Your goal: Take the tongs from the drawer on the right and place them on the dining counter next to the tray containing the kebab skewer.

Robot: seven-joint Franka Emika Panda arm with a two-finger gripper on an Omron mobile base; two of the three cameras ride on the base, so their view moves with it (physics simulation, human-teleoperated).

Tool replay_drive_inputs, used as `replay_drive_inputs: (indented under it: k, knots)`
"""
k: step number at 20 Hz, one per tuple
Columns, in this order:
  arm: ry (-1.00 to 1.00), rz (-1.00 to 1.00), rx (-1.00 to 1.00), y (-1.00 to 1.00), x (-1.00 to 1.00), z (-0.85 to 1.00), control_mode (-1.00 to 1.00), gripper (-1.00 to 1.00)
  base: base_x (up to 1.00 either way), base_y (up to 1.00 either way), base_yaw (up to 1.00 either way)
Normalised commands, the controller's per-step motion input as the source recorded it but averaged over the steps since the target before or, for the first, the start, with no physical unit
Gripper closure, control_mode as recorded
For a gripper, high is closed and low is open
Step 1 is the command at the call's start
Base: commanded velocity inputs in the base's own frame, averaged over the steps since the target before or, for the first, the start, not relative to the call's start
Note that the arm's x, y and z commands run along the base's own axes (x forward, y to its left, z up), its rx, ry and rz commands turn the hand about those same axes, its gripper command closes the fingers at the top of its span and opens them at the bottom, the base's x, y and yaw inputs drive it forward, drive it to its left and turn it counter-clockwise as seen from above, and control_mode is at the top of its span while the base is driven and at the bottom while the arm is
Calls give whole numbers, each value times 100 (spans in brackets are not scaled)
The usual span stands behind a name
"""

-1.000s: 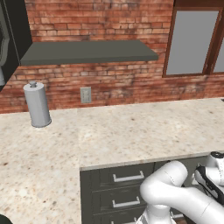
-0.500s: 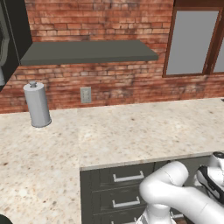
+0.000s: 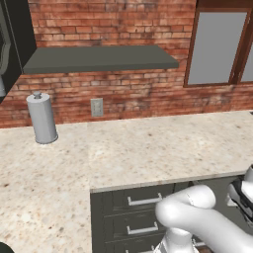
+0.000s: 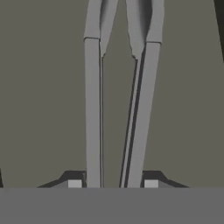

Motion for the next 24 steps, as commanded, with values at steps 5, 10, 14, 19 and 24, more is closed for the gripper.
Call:
replay_drive_inputs:
  k: [5, 10, 14, 19, 24]
  knots:
    - [-1, 0, 0, 0, -34, 85, -100, 100, 0, 0, 0]
    - [-2, 0, 0, 4, -18, 90, -100, 100, 0, 0, 0]
    - [-2, 0, -1, 29, -3, 86, -100, 100, 0, 0, 0]
    - [-1, 0, -3, 59, 1, 73, -100, 100, 0, 0, 0]
    - [0, 0, -8, 70, 4, 57, -100, 100, 0, 0, 0]
